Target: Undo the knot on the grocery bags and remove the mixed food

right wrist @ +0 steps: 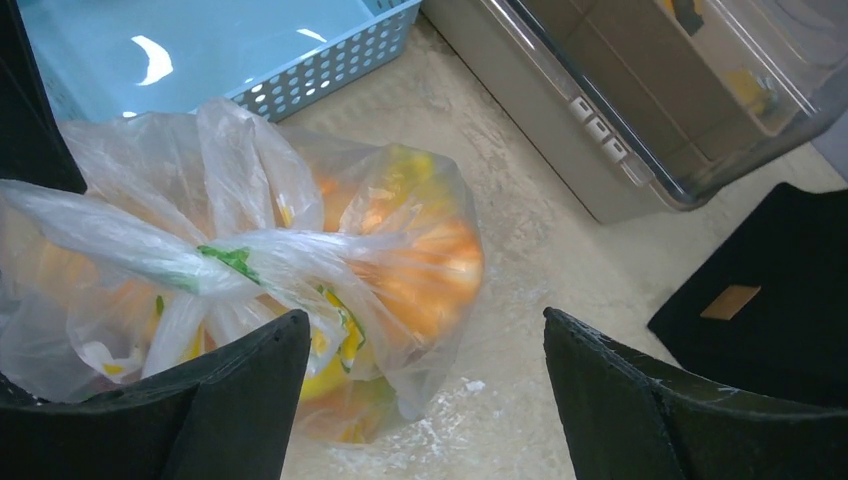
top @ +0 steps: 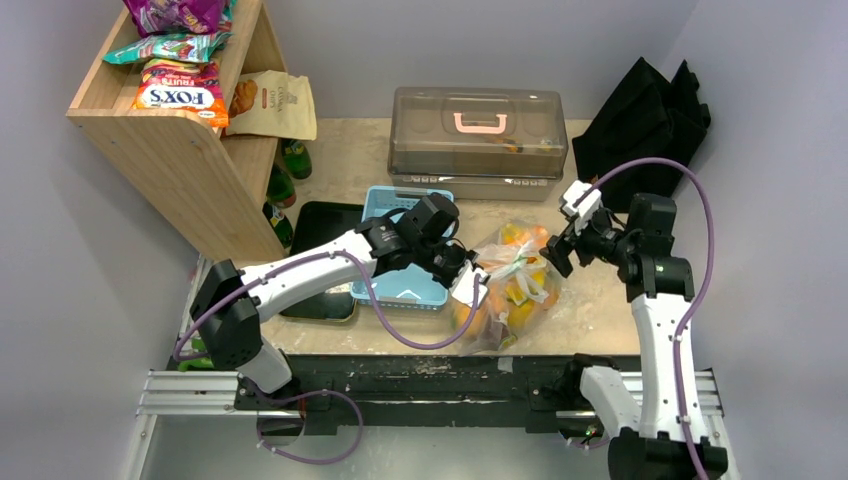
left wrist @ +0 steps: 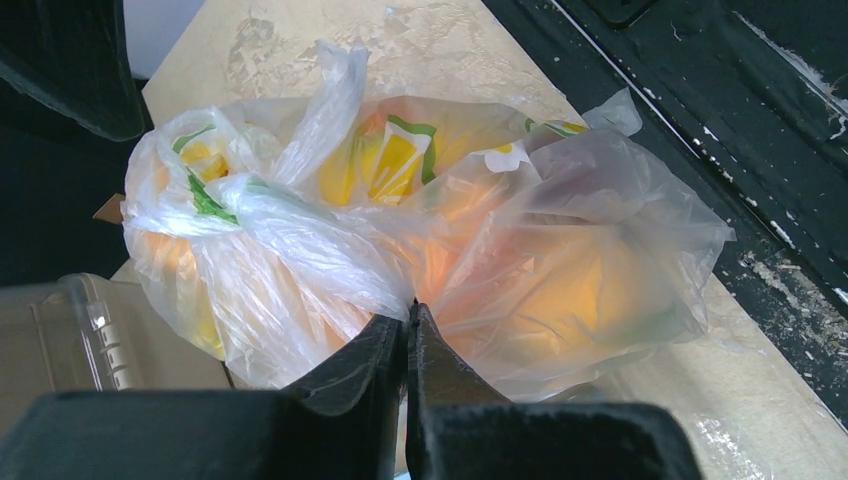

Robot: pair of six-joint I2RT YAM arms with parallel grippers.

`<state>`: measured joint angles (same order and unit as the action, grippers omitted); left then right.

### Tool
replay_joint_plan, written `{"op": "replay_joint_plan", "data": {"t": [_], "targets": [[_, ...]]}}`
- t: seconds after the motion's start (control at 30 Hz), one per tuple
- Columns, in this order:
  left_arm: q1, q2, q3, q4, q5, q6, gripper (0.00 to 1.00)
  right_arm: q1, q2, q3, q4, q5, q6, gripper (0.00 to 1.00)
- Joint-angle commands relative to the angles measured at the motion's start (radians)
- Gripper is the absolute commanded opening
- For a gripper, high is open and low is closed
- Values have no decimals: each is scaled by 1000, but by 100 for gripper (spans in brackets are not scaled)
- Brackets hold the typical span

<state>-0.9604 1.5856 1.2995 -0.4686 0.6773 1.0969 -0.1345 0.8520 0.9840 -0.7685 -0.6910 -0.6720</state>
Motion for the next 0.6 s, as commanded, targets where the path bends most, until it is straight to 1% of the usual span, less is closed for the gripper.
{"op": "replay_joint_plan", "data": {"t": [0.0, 0.1, 0.23, 0.3, 0.43, 0.5, 0.57], "targets": [[5, 3, 49, -30, 65, 42, 4, 21, 51, 40, -80, -85, -251, 84], [5, 11, 60, -41, 65, 52, 4, 45, 86, 50, -147, -98, -393, 84], [3, 23, 78, -43, 64, 53, 4, 81, 119, 51, -185, -99, -488, 84], [3, 27, 85, -44, 63, 54, 4, 115, 124, 39, -152, -84, -483, 83], [2, 33, 91, -56, 70, 73, 4, 197, 121, -3, 12, -36, -386, 81], [0, 34, 93, -61, 67, 86, 4, 223, 144, 4, 17, -31, -404, 80], [0, 34, 96, -66, 64, 92, 4, 231, 179, 19, -13, -23, -446, 75]]}}
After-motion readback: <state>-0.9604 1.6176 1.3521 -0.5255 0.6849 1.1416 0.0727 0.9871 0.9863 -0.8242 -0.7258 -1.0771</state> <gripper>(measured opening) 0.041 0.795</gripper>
